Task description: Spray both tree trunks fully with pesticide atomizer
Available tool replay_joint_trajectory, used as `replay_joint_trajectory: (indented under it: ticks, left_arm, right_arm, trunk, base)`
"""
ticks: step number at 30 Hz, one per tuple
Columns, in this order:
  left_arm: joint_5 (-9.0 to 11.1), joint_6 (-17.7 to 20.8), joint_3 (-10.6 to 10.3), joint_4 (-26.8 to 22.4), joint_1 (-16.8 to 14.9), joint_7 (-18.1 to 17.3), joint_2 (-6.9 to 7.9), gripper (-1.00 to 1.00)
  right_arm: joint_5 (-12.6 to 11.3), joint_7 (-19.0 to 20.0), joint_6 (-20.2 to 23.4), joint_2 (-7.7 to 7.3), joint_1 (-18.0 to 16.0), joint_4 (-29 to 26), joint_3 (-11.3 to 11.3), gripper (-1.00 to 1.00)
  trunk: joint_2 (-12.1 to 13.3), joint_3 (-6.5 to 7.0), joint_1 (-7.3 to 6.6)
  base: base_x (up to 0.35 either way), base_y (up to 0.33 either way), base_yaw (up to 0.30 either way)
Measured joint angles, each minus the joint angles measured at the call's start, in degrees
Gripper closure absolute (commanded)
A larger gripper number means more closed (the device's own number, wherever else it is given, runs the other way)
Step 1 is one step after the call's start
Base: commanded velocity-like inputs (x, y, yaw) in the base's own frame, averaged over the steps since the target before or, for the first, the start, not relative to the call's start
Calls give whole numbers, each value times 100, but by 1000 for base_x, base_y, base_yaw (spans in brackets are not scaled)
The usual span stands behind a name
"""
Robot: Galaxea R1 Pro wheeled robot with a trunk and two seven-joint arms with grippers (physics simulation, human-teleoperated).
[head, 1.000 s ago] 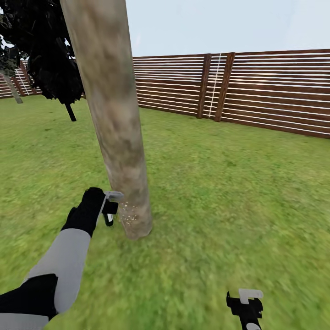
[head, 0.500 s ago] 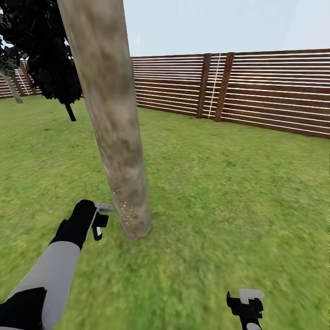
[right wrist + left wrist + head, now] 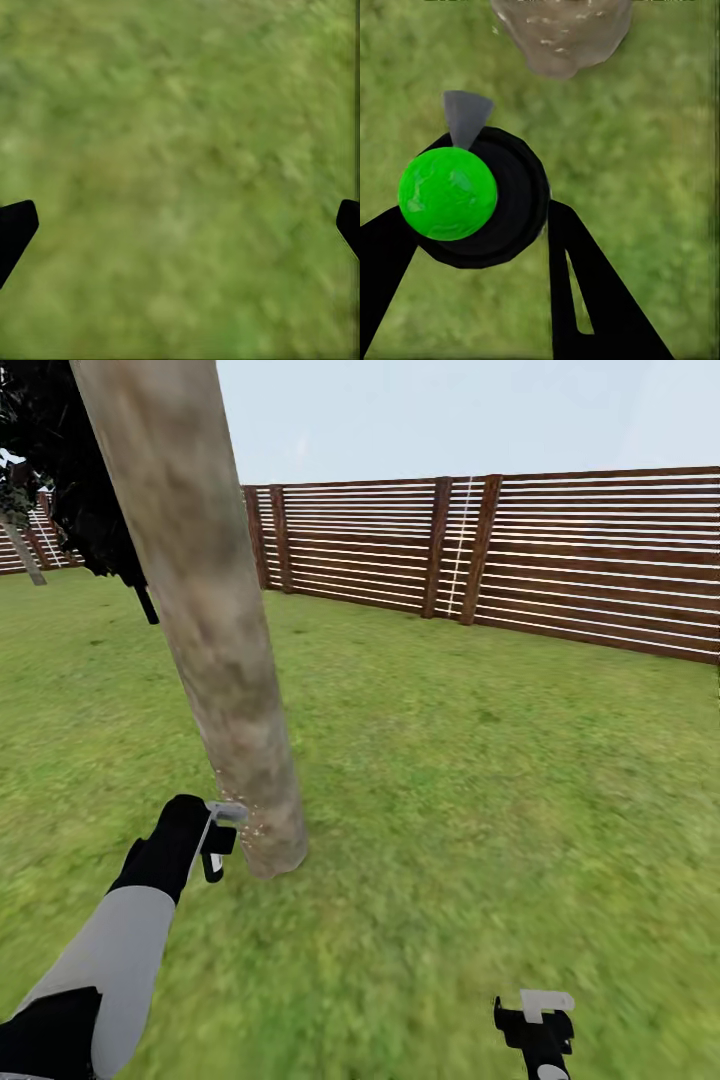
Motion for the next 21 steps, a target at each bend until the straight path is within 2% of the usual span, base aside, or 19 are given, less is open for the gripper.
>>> replay_joint_trajectory:
  ticks: [8,18,21]
  left_arm:
    - [10,3,2,-8,-24,7,-35,100]
    - [0,18,7,-10,-30,9,-55,100]
    - [-12,44,3,-122,-46,11,-49,100]
  right_arm:
    - [0,1,0,2,-1,2,4,-100]
    - [0,1,1,2,0,-1,4,-100]
    - [0,3,2,2,1,-1,4,-100]
  trunk:
    - [0,0,-2]
    - [0,0,-4]
    - [0,0,-1]
  base:
    - [58,-272,229]
    - [255,-167,16]
    - [62,-21,0]
